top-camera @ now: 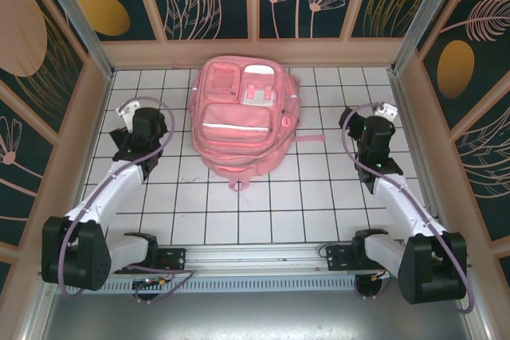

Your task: Pack the student bag

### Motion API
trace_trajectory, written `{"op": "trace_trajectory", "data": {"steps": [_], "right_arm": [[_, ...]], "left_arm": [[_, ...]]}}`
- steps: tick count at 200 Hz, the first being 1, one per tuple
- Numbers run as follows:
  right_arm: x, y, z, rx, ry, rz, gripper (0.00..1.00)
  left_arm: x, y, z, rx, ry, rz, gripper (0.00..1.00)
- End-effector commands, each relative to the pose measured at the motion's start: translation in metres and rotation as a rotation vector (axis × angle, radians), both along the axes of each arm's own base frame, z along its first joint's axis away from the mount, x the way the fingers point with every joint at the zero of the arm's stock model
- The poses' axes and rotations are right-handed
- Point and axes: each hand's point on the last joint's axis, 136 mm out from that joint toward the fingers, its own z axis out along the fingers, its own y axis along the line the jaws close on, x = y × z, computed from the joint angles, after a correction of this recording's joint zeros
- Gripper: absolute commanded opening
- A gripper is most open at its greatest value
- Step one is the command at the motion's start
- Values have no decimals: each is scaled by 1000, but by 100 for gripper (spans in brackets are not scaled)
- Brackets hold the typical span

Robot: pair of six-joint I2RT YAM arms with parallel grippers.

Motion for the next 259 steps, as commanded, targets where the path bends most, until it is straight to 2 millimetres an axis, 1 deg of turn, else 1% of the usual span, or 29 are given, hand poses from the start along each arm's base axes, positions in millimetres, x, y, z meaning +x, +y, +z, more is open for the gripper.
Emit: {"op": "trace_trajectory", "data": {"steps": [1, 16, 25, 32, 64, 86, 95, 100, 109, 114, 119, 137, 147, 148, 153, 164, 171, 174, 179, 186, 194, 259], "right_arm": [[2, -19, -6, -76, -32, -38, 99], [-2, -35, -28, -135, -10, -102, 99], [-3, -43, -38, -152, -10, -146, 99], [-3, -45, -43, -162, -16, -159, 99], [7, -44, -57, -192, -76, -150, 99], [15, -39, -62, -177, -112, -120, 99], [18, -34, -67, -181, -105, -85, 99], [19, -31, -67, -187, -115, -71, 99], [20, -26, -70, -183, -104, -34, 99], [19, -24, -68, -188, -122, -19, 99], [18, -22, -69, -189, -124, -3, 99], [16, -12, -66, -195, -151, 59, 99], [16, -10, -68, -191, -152, 82, 99], [16, -9, -67, -190, -153, 84, 99], [15, -9, -68, -185, -156, 95, 99], [13, -7, -72, -182, -168, 116, 99], [10, -7, -70, -191, -197, 113, 99], [9, -8, -72, -190, -188, 109, 99], [10, -8, -75, -183, -167, 111, 99], [11, -7, -71, -183, -182, 115, 99], [11, -7, -74, -180, -169, 117, 99], [11, -7, -74, -181, -172, 115, 99]], "left_arm": [[5, 27, 10, 63, -140, 99, 99], [7, 28, -14, 37, -140, 59, 99], [10, 25, -23, 18, -158, 29, 99], [11, 24, -31, 22, -157, 15, 99], [16, 21, -44, 73, -212, -43, 99], [23, 15, -43, 64, -250, -91, 99], [25, 7, -44, 59, -269, -144, 99], [23, 4, -47, 63, -276, -165, 99], [22, -1, -44, 64, -296, -197, 99], [21, -2, -46, 62, -291, -208, 98], [20, -3, -43, 67, -312, -216, 98], [17, -22, -44, 72, -336, -342, 98], [14, -27, -47, 71, -345, -380, 98], [14, -27, -49, 71, -339, -381, 99], [12, -28, -47, 80, -363, -388, 99], [15, -30, -49, 71, -340, -399, 99], [14, -29, -47, 74, -353, -397, 99], [14, -29, -47, 74, -355, -396, 99], [15, -29, -48, 72, -347, -399, 99], [14, -29, -48, 73, -350, -399, 99], [14, -29, -48, 72, -349, -398, 99], [14, -29, -47, 74, -351, -398, 99]]}}
